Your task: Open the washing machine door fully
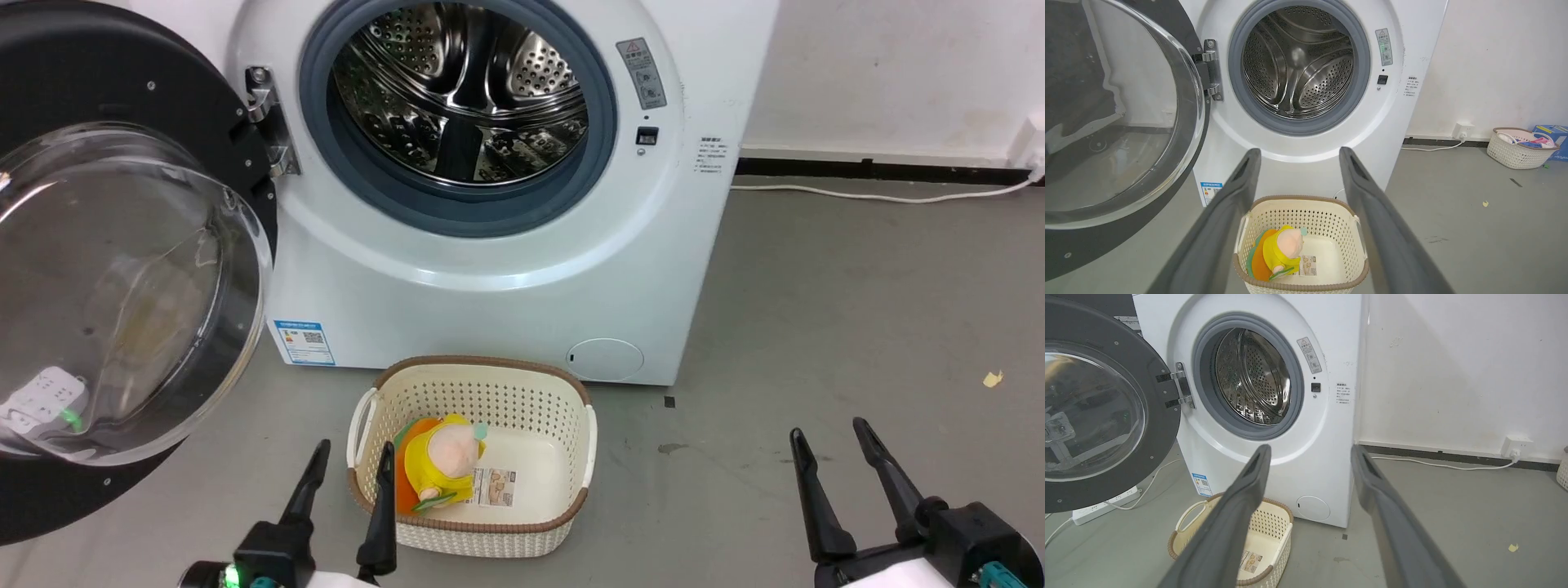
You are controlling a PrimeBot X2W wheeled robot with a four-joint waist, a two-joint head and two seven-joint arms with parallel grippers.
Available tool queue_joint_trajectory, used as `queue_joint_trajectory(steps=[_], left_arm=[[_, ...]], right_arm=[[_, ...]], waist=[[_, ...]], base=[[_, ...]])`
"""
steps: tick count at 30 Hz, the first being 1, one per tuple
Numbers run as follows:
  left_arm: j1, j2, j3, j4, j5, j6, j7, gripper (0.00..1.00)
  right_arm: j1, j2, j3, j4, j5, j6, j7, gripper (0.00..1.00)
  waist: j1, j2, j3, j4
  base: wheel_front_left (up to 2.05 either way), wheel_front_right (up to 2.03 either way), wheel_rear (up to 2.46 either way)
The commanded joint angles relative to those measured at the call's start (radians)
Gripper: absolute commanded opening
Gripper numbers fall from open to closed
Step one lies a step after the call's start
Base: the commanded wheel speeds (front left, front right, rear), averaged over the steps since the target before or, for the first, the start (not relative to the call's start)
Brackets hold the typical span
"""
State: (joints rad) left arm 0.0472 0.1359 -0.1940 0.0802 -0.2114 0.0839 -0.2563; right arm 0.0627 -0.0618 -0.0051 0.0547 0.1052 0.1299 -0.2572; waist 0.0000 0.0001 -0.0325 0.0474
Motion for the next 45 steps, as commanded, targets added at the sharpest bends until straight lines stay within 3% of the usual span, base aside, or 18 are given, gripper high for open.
queue_joint_trajectory(steps=[1, 29, 30, 45], left_arm=[[0.017, -0.004, -0.005, 0.010, 0.010, 0.005, -0.005, 1.00], [-0.010, -0.022, 0.010, 0.076, 0.042, -0.004, -0.005, 1.00], [0.003, -0.025, 0.011, 0.074, 0.037, 0.000, 0.000, 0.00], [-0.001, -0.031, 0.028, 0.060, 0.053, -0.008, 0.024, 0.00]], right_arm=[[0.014, 0.006, -0.003, 0.003, -0.001, 0.001, -0.004, 1.00], [0.008, 0.011, -0.009, 0.074, -0.030, 0.001, -0.005, 1.00], [0.000, 0.006, -0.010, 0.071, -0.028, 0.000, 0.000, 0.00], [-0.006, 0.007, -0.009, 0.059, -0.035, 0.000, 0.024, 0.00]], waist=[[0.0000, -0.0001, 0.000, -0.003], [0.0000, -0.0001, 0.003, -0.011], [0.0000, -0.0001, 0.002, -0.011], [0.0000, -0.0001, 0.005, -0.014]], base=[[0.00, 0.00, 0.00], [0.00, 0.00, 0.00], [0.00, 0.00, 0.00], [0.00, 0.00, 0.00]])
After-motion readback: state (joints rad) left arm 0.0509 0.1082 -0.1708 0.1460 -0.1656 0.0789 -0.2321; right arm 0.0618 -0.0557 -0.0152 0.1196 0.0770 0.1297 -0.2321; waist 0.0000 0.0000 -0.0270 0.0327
